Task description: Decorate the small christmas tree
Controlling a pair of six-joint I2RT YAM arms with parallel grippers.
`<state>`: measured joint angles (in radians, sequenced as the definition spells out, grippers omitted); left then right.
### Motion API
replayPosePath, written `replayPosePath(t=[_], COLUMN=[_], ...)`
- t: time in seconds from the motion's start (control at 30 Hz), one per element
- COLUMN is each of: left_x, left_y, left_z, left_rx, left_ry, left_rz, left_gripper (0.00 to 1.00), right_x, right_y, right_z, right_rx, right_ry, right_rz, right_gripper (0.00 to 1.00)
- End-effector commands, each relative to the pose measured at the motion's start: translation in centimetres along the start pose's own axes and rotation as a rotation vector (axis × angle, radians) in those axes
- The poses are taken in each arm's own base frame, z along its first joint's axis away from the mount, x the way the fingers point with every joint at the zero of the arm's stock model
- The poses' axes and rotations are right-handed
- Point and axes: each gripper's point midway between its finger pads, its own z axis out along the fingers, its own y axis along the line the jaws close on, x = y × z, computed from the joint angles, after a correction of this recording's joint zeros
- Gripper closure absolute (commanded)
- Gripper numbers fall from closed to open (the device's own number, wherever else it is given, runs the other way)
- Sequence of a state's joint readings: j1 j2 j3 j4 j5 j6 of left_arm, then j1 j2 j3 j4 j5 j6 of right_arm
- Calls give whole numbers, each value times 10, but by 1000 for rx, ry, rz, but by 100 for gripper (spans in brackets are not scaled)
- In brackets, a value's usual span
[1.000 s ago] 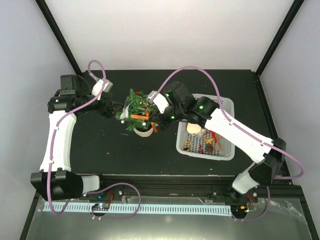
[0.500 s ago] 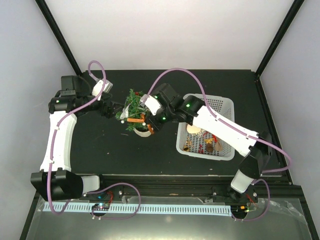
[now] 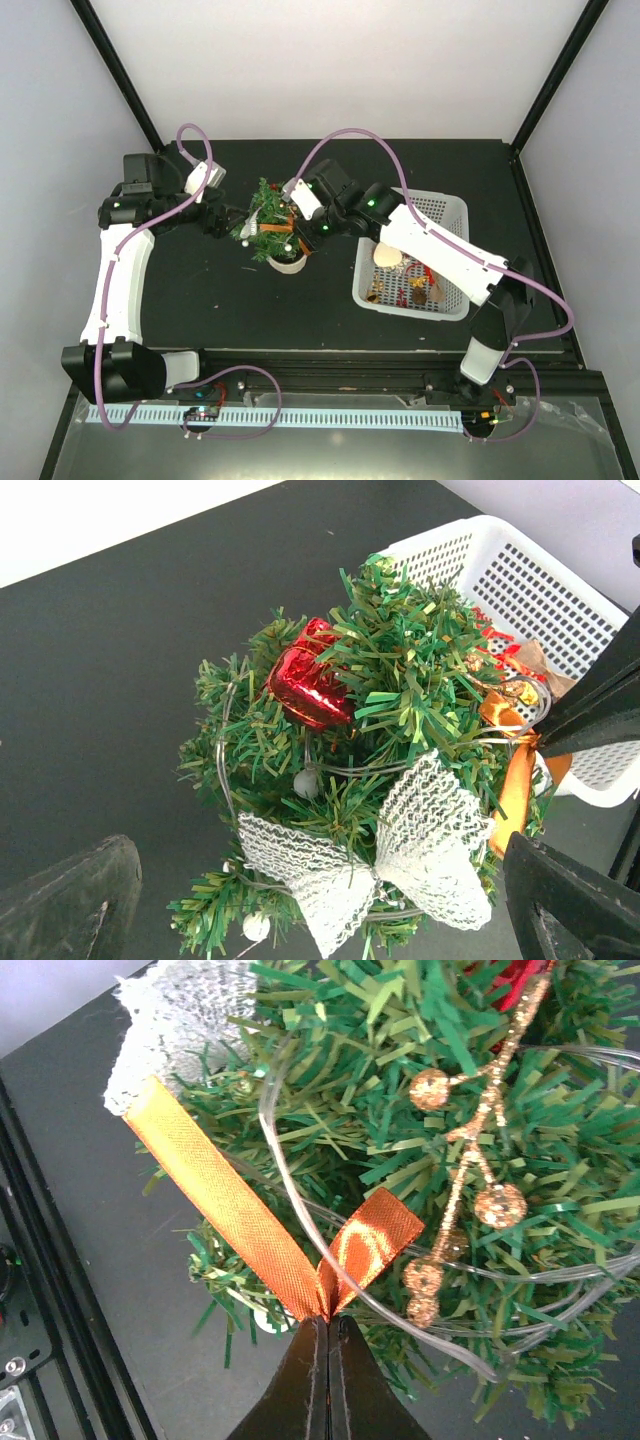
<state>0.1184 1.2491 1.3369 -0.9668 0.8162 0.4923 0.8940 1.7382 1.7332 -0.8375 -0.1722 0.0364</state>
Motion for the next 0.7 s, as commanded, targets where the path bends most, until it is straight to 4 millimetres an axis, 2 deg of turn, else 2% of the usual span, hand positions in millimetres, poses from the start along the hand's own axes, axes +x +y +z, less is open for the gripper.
replayPosePath(t=[0.0,0.3,0.67], left_x=[-8,-8,-9], left_y=[-5,-5,-6], left_z=[-5,-5,-5], left_rx=[14,13,14], left_ry=[-41,-42,-45], left_rz=[11,11,14], left_gripper=[1,1,1], right_x=[-14,-16,-8], right_y=[-6,-8,-9], right_z=[-12,0,12], right_rx=[38,26,23], right_ry=[-54,-34,2], right_rz=[12,33,48], right_gripper=[99,99,99])
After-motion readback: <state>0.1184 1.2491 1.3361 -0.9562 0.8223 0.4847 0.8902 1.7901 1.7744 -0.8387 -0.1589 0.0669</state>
